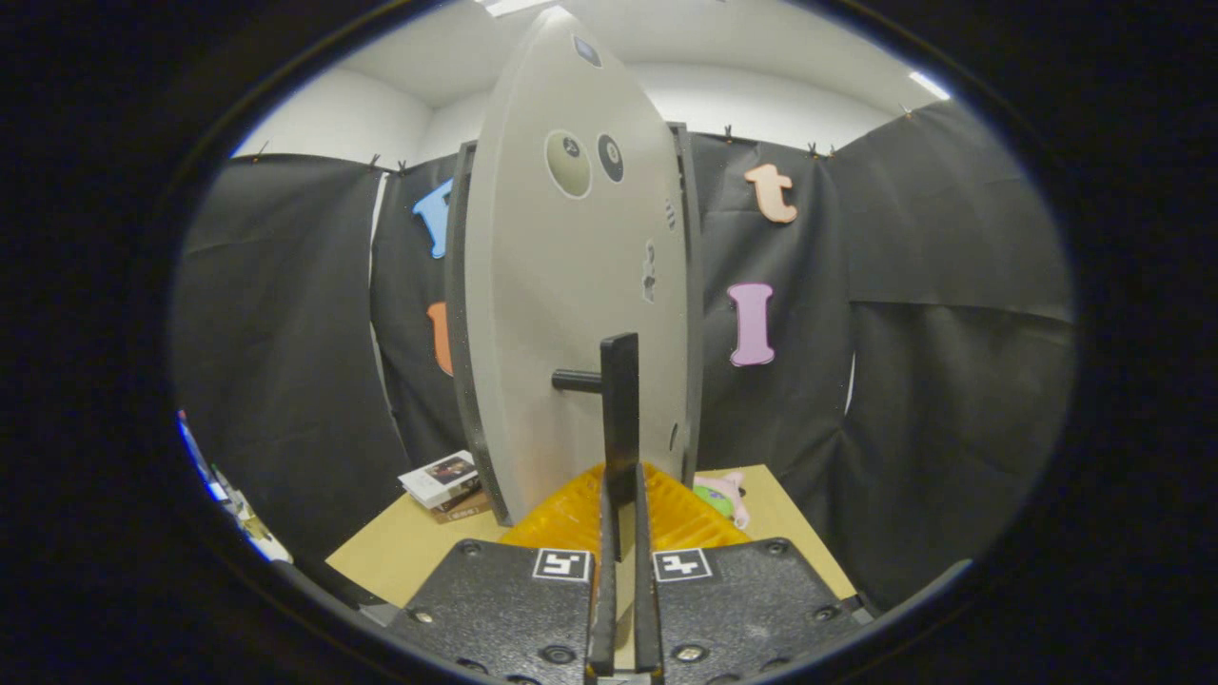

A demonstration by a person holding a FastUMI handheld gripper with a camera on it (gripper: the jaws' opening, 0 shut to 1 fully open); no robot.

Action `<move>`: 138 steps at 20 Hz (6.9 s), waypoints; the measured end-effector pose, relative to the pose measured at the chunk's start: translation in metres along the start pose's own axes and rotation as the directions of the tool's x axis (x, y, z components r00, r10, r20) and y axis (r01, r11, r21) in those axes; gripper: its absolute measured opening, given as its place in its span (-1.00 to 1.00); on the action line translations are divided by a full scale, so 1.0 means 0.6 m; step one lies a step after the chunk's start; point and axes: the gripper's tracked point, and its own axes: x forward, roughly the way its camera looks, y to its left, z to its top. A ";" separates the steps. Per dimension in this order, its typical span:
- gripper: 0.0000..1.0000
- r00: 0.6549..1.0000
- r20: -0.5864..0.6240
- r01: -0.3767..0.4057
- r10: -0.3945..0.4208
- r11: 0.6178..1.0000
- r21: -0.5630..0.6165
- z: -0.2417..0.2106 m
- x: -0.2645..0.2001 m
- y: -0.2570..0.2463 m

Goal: Open the shoe cabinet door, grab the shoes and put them into the shoe cabinet, then close the shoe cabinet door.

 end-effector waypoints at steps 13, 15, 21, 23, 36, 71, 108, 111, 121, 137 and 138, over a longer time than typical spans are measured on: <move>-0.93 0.998 -0.026 0.065 -0.064 0.996 0.054 0.008 -0.010 -0.193; -0.93 0.997 -0.028 0.068 -0.067 0.996 0.057 0.007 -0.013 -0.205; -0.87 0.995 -0.033 0.095 -0.093 0.993 0.077 -0.002 -0.042 -0.211; -0.87 0.995 -0.034 0.099 -0.097 0.993 0.068 -0.006 -0.066 -0.208; 0.83 0.996 0.007 0.089 -0.089 0.995 0.035 -0.098 -0.175 -0.078; 0.98 0.781 -0.619 -0.056 0.086 0.996 0.067 -0.744 0.369 0.109; -0.80 0.961 -0.228 -0.150 0.158 0.987 0.053 -0.132 0.383 0.149; -0.80 0.969 -0.194 -0.144 0.153 0.988 0.062 -0.091 0.429 0.147; -0.80 0.989 -0.095 -0.110 0.115 0.992 0.055 0.035 0.612 0.156; -0.80 0.969 -0.246 0.046 -0.013 0.991 0.125 -0.014 0.831 0.130; -0.80 0.963 -0.267 0.071 -0.034 0.989 0.131 -0.019 0.837 0.123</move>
